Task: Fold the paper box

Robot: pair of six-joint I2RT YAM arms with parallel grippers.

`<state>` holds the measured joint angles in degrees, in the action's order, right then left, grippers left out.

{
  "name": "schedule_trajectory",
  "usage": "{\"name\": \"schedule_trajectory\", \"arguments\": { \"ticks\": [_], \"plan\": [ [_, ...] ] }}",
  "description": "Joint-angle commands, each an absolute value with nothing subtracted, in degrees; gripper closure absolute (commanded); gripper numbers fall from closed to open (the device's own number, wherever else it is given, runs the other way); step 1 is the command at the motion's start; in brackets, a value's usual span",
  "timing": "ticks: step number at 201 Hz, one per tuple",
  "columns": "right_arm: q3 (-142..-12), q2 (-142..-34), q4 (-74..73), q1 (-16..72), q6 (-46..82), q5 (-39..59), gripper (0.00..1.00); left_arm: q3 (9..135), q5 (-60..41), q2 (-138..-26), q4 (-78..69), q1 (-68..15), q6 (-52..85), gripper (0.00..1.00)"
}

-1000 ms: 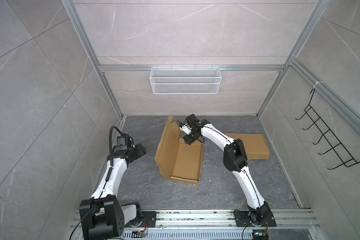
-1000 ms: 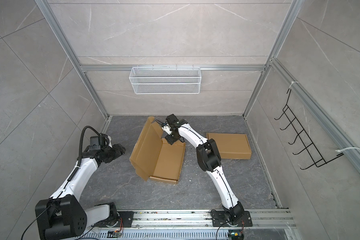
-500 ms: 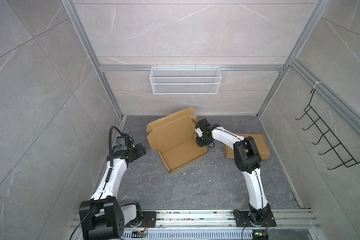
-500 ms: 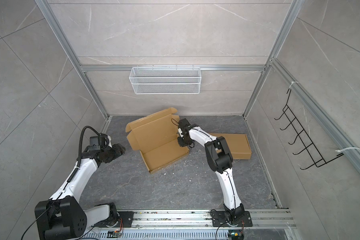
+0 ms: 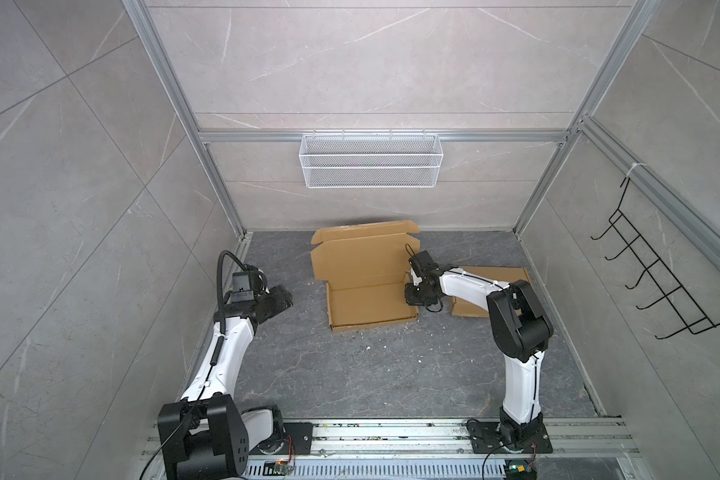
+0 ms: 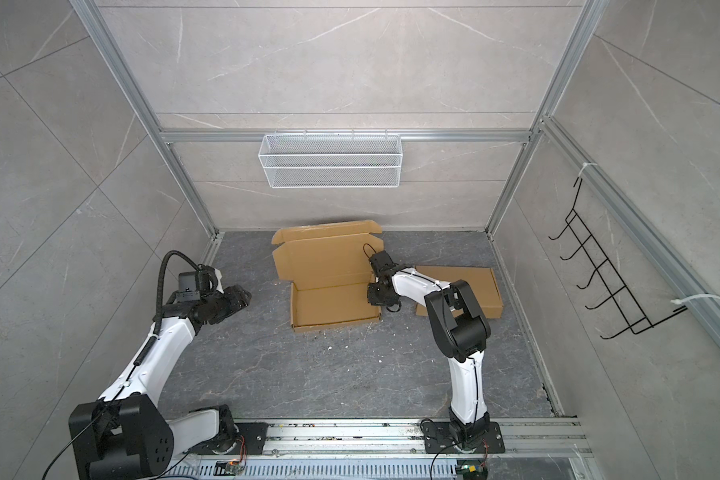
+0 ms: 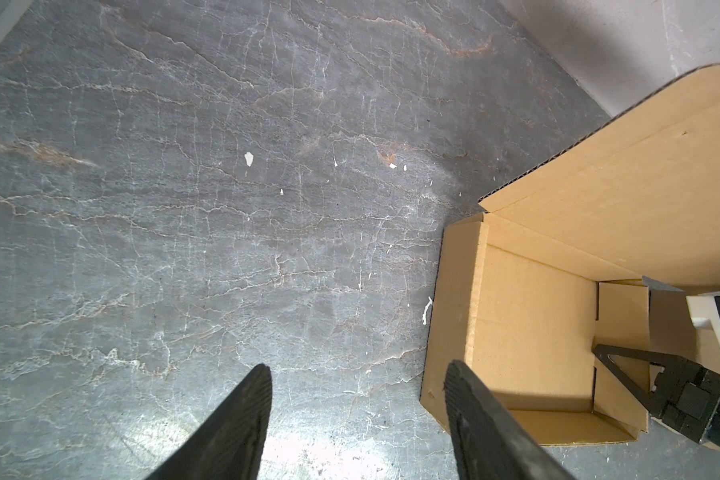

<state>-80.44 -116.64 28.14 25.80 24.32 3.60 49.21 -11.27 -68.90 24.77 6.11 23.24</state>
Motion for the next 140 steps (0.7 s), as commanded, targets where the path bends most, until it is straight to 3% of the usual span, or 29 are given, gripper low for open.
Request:
{"name": "schedule_trajectory", "arguments": {
  "ticks": [1,40,100,111,121,140],
  "plan": [
    [-79.7,-112.7,27.4,26.0,24.6,3.2,0.52,50.3,-12.8,-67.0,22.4,6.0,23.5,0.31],
    [-78.7,-107.1,27.4,25.6,21.9,4.9,0.30,51.9,-12.7,-66.8,22.1,6.0,22.4,0.31],
    [-73.3,-91.9,27.4,23.8,14.7,2.6,0.15,54.9,-9.2,-63.1,20.6,6.0,16.3,0.27],
    [-70.7,-87.6,25.7,23.7,12.9,-0.8,0.11,54.8,-8.2,-61.8,19.8,6.0,14.8,0.23],
    [-67.7,-83.7,22.6,23.6,12.0,-4.2,0.01,54.2,-7.7,-60.5,18.3,6.0,14.0,0.17],
    [-63.1,-79.0,16.3,23.2,12.9,-10.5,0.01,52.3,-5.1,-58.8,14.8,6.1,15.0,0.02]
  ]
}}
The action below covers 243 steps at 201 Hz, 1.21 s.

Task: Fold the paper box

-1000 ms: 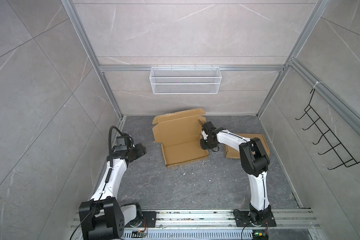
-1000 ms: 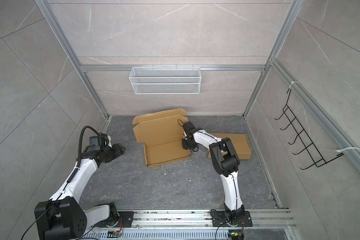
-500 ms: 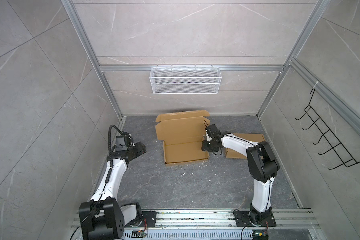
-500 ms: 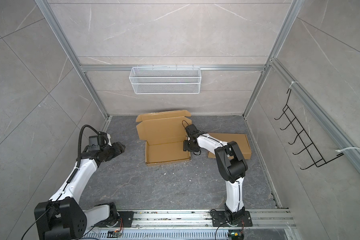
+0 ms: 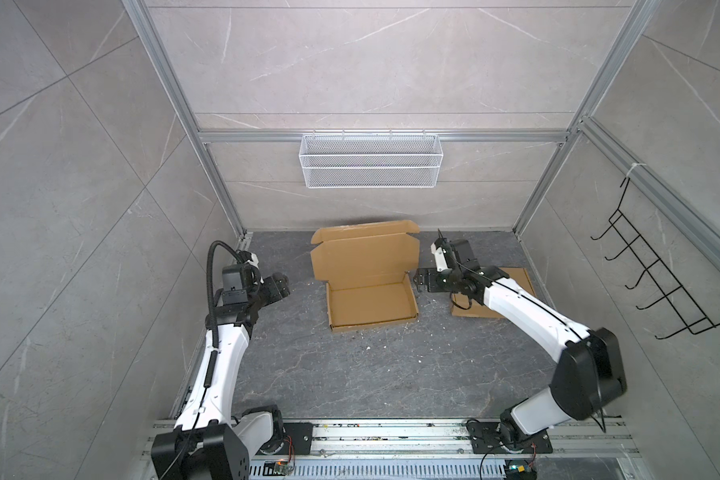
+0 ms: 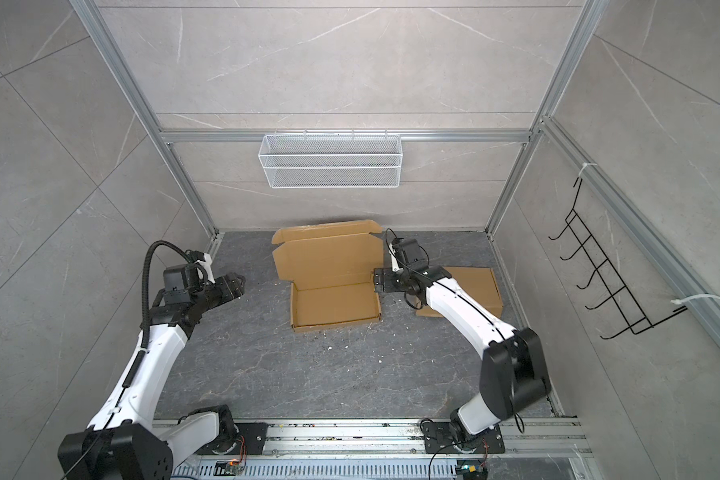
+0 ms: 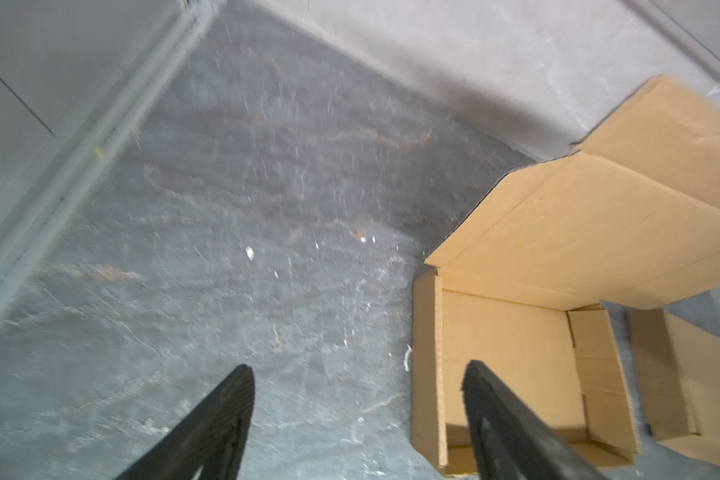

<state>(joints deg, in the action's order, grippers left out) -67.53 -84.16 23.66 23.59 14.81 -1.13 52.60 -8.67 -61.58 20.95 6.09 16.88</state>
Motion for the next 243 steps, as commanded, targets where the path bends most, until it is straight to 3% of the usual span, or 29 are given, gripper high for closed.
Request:
{"name": "schedule_trajectory", "arguments": {
  "ticks": [1,16,40,88,135,176,243],
  "plan": [
    [-62.9,-78.9,16.0,23.1,12.9,-10.7,0.01,52.3,-4.9,-58.7,14.7,6.1,15.1,0.01],
    [-63.0,-79.5,14.4,22.4,12.7,-9.2,0.01,52.0,-2.9,-59.0,13.8,6.3,18.9,0.00],
    [-70.2,-85.4,19.3,19.9,12.6,0.4,0.03,52.4,-9.2,-60.7,11.2,6.5,19.2,0.01],
    [-70.8,-88.2,12.5,14.4,14.8,12.8,0.09,52.9,-17.3,-63.2,9.6,6.1,16.3,0.15],
    [-75.6,-93.8,10.1,10.8,9.6,28.0,0.12,51.2,-19.3,-68.5,5.0,2.7,10.6,0.17],
    [-78.2,-97.8,4.2,10.6,3.2,29.3,0.11,54.1,-24.8,-76.7,-1.8,2.7,9.1,0.20],
    [-86.6,-106.7,11.8,10.5,-9.7,36.5,0.12,56.0,-34.4,-86.9,-11.5,2.8,1.9,0.21]
  ]
}}
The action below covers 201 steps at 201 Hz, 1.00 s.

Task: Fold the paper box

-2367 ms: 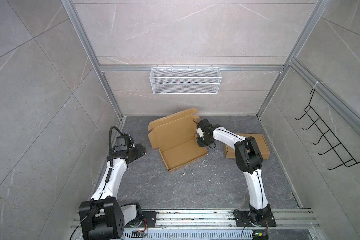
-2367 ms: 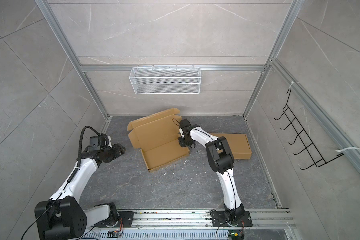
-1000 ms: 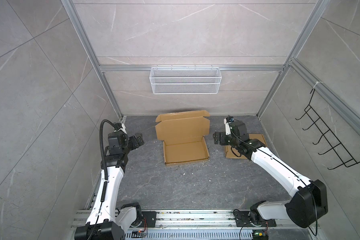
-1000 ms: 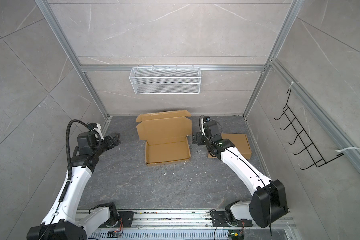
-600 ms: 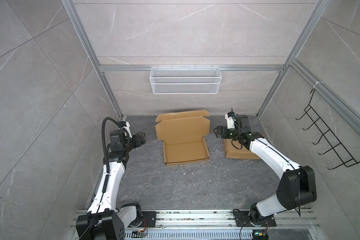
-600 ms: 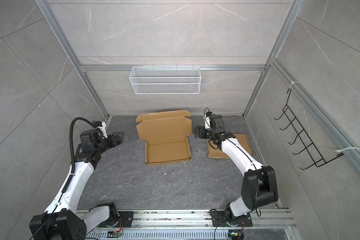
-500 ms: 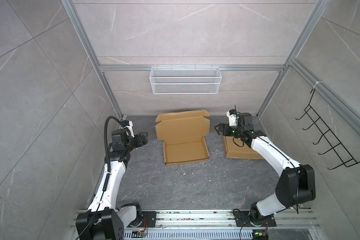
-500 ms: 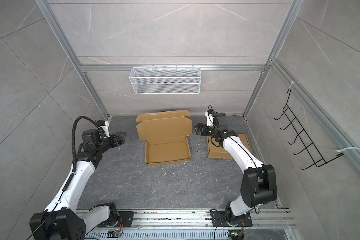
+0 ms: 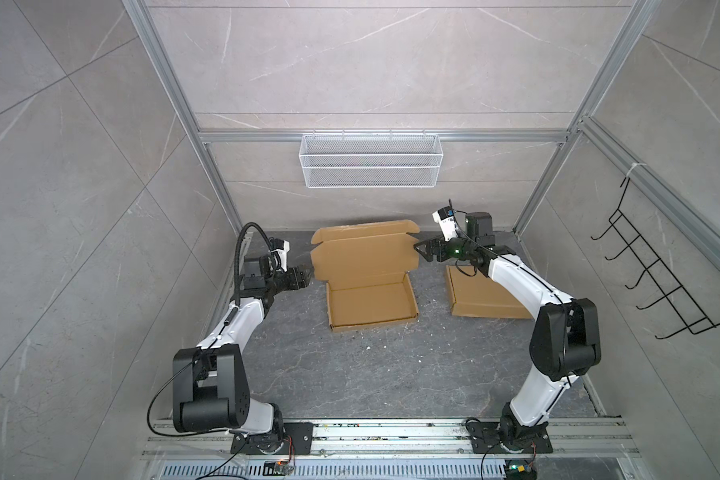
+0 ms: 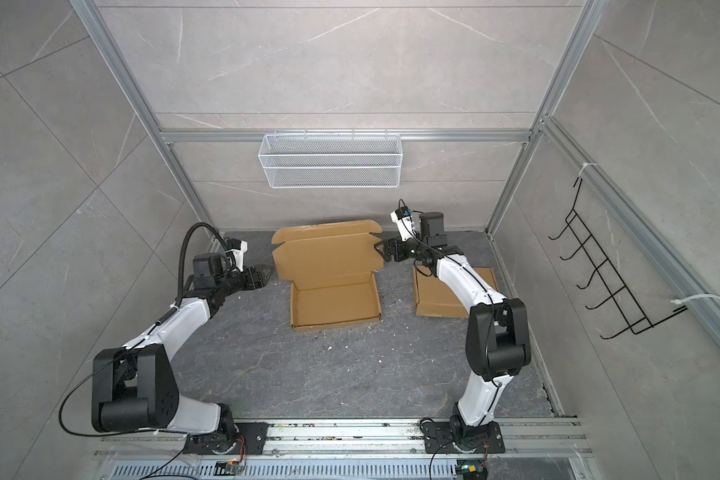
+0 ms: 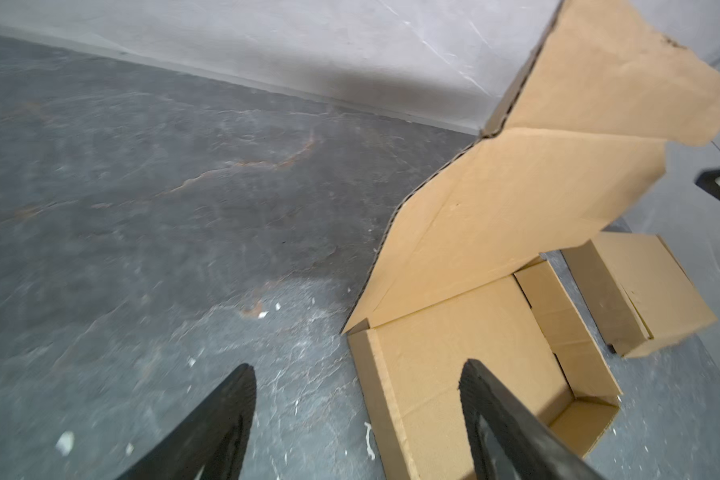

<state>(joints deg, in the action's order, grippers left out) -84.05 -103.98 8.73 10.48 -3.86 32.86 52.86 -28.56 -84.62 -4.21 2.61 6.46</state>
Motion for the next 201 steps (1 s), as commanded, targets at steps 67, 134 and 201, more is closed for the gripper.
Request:
{"name": "schedule_trajectory", "arguments": {
  "ticks": [67,134,201],
  "plan": [
    [-94.2,-113.7,16.7,10.6,-12.5,40.3,0.19,62.7,-40.5,-94.6,-8.4,2.9,-2.9,0.29],
    [-98.7,-118.0,19.4,10.8,-12.9,42.5,0.26,66.2,-43.8,-98.8,-8.4,2.7,-3.6,0.40],
    [-99.1,-118.9,19.6,11.7,-12.7,42.2,0.38,66.3,-44.5,-100.4,-10.2,1.8,-3.0,0.52]
  ]
}}
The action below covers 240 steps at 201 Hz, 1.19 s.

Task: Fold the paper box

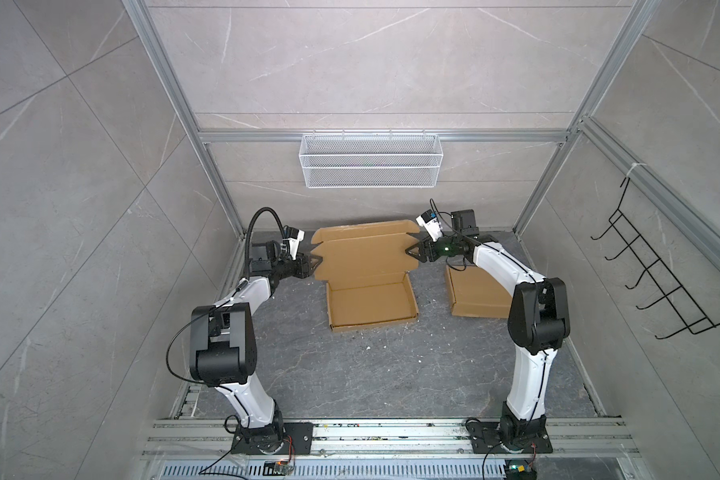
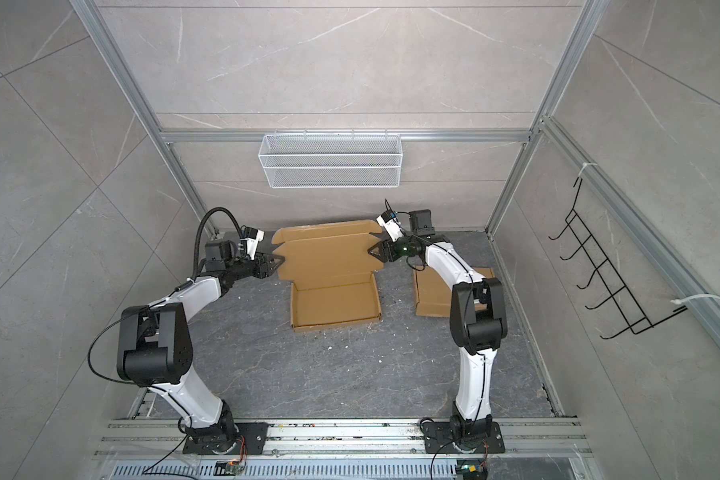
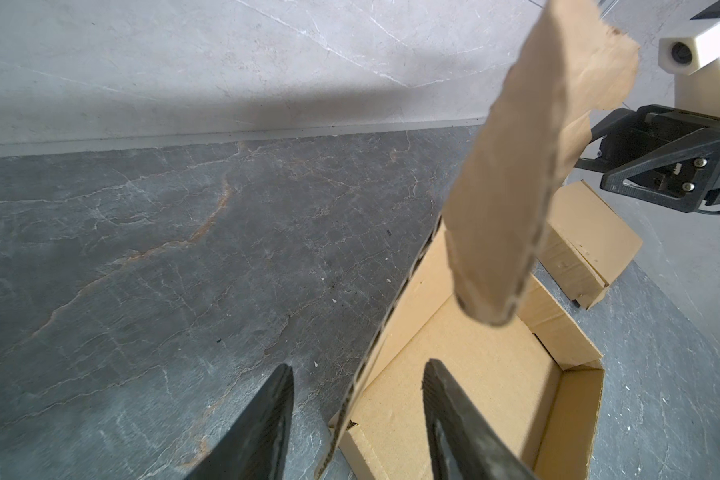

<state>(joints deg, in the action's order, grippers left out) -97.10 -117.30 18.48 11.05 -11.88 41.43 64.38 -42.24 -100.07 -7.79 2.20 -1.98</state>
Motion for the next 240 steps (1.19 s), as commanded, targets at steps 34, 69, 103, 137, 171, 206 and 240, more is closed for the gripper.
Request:
{"name": "schedule_trajectory", "arguments": {
  "ticks": [34,69,103,137,171,206,240],
  "plan": [
    [-98.9,-118.8,18.7,11.9,-11.7,41.2,0.49,65.8,-44.7,-100.7,-11.3,1.8,-2.5,0.63],
    [-97.8,-118.4,17.4,12.2,-9.9,40.0,0.62,65.6,-45.4,-100.6,-11.7,1.6,-2.1,0.77],
    [-94.1,-116.5,13.6,13.1,-8.2,38.0,0.70,64.5,-45.4,-99.9,-12.8,1.5,-1.6,0.89],
    [-90.9,-115.0,10.0,13.9,-6.1,35.9,0.77,63.7,-45.3,-99.1,-13.4,1.4,-1.1,0.97],
    [-87.4,-112.7,6.3,15.3,-4.0,32.1,0.84,62.0,-44.6,-97.7,-15.1,1.0,0.0,1.00],
    [-83.1,-109.6,2.3,17.2,-0.7,26.2,0.88,59.7,-43.2,-96.0,-17.6,0.1,1.7,1.00],
    [-78.2,-107.1,-3.2,20.5,4.6,18.0,0.90,57.4,-40.2,-94.7,-21.4,-1.1,3.6,1.00]
  ]
}}
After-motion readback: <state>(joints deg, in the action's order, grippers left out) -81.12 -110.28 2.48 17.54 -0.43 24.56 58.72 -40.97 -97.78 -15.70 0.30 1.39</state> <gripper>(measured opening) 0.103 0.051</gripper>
